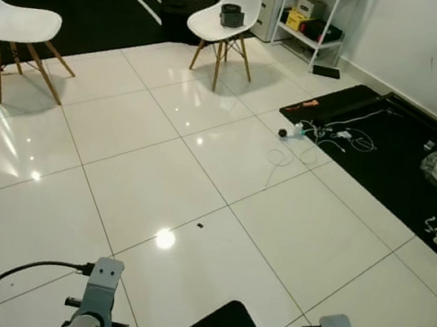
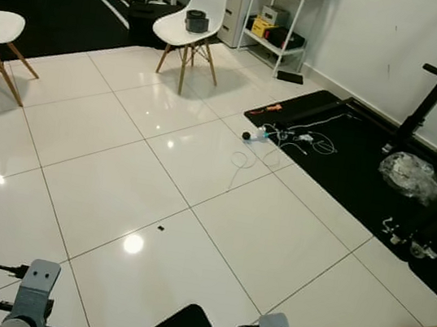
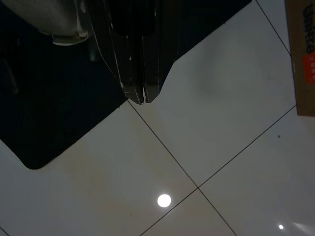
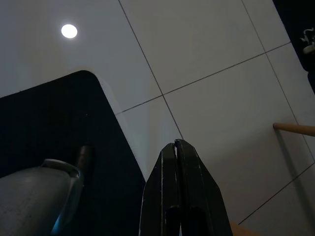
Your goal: Restocking fridge
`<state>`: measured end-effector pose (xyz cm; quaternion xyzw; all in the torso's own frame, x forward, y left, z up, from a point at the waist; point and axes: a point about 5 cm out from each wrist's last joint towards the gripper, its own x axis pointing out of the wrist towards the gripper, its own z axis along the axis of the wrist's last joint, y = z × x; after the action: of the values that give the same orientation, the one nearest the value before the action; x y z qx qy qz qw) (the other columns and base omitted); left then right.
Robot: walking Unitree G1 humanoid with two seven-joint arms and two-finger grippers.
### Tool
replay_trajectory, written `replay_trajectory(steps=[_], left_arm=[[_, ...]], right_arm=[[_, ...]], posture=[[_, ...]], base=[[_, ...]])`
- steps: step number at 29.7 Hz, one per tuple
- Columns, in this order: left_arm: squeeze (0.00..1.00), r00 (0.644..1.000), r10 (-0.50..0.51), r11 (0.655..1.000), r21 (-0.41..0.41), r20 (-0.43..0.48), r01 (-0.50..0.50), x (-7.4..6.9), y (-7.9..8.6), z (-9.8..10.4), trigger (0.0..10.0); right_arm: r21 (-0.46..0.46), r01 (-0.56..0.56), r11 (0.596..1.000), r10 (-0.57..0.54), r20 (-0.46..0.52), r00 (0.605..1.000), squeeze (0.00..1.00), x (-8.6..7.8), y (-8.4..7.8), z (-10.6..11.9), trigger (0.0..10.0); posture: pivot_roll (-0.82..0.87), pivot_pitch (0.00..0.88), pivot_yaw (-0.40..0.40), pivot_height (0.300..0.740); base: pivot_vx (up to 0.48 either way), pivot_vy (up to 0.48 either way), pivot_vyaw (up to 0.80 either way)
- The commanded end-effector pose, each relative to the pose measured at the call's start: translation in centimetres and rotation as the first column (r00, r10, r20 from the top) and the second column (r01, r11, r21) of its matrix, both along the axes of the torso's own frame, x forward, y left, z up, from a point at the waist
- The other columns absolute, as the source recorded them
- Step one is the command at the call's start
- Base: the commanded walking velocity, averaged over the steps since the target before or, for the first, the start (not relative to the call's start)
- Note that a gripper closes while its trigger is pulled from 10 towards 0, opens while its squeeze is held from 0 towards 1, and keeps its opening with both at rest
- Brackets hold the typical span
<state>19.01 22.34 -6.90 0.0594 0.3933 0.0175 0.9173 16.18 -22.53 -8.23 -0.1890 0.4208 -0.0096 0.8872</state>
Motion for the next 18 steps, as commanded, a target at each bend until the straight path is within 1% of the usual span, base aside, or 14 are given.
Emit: replay_trajectory(steps=[1,4,8,10,11,13,15,18], left_arm=[[0.00,1.000,-0.023,1.000,0.013,-0.021,0.024,-0.4,0.1,-0.2,10.0],[0.00,0.998,-0.045,0.999,0.018,-0.041,0.046,-0.8,0.2,-0.4,10.0],[0.00,0.996,-0.057,0.997,0.039,-0.064,0.060,-1.2,0.6,-0.6,10.0],[0.00,0.996,-0.058,0.997,0.044,-0.066,0.061,-1.3,0.7,-0.6,10.0],[0.00,0.996,-0.058,0.997,0.044,-0.066,0.061,-1.3,0.7,-0.6,10.0],[0.00,0.996,-0.055,0.997,0.045,-0.066,0.058,-1.4,0.8,-0.6,10.0],[0.00,0.996,-0.054,0.997,0.046,-0.066,0.057,-1.4,0.8,-0.6,10.0],[0.00,0.996,-0.053,0.997,0.047,-0.069,0.056,-1.6,0.7,-0.7,10.0]], right_arm=[[0.005,0.030,1.000,-0.030,-0.002,1.000,0.00,0.0,-0.1,0.0,10.0],[0.006,0.029,1.000,-0.029,-0.019,0.999,0.00,-0.2,0.0,-0.2,10.0],[0.041,0.024,0.999,-0.022,-0.048,0.999,0.00,-0.6,0.4,-0.5,10.0],[0.035,-0.014,0.999,0.016,-0.064,0.998,0.00,-0.9,0.7,-0.6,10.0],[0.035,-0.014,0.999,0.016,-0.064,0.998,0.00,-0.9,0.7,-0.6,10.0],[0.031,-0.017,0.999,0.020,-0.095,0.995,0.00,-1.4,0.6,-0.9,10.0],[0.035,-0.015,0.999,0.019,-0.111,0.994,0.00,-1.7,0.6,-1.0,10.0],[0.066,-0.032,0.997,0.043,-0.175,0.984,0.00,-2.5,0.9,-1.4,10.0]], posture=[[0.02,0.045,-0.017,0.740],[0.02,0.042,-0.015,0.740],[0.02,0.037,-0.009,0.740],[0.02,0.039,-0.010,0.740],[0.02,0.039,-0.010,0.740],[0.02,0.042,-0.014,0.740],[0.02,0.042,-0.015,0.740],[0.02,0.041,-0.021,0.740]], base=[[0.000,0.000,0.00],[0.000,0.000,0.00],[0.000,0.000,0.00],[0.000,0.000,0.00],[0.000,0.000,0.00],[0.000,0.000,0.00],[0.000,0.000,0.00],[0.000,0.000,0.00]])
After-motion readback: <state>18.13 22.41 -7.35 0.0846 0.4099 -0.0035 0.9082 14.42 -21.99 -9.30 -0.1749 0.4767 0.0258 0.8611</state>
